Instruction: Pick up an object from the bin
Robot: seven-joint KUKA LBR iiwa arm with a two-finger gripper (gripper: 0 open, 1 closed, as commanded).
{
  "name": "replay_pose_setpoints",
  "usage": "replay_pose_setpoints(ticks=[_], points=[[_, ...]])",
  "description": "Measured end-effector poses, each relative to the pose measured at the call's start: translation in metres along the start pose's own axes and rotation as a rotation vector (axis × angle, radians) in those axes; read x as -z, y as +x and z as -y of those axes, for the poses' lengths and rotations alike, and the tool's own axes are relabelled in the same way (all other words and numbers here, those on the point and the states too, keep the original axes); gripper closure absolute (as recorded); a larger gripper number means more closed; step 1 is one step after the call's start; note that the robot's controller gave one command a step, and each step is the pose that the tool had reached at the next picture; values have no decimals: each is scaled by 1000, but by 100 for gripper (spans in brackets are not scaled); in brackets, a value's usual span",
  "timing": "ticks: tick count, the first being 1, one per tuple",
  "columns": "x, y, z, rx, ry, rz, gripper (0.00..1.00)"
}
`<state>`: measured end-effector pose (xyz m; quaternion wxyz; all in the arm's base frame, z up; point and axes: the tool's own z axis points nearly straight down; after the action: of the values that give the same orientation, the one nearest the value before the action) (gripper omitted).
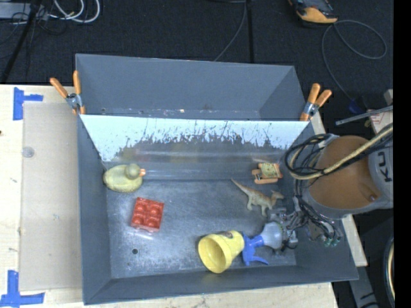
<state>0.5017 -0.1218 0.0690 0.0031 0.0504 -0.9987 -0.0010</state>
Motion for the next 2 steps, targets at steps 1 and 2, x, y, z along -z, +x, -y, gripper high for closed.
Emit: replay_pose_setpoints(ticks=[1, 2], points=[[0, 0, 0, 0, 0, 0, 100], [1, 0, 0, 1, 0, 0, 100]])
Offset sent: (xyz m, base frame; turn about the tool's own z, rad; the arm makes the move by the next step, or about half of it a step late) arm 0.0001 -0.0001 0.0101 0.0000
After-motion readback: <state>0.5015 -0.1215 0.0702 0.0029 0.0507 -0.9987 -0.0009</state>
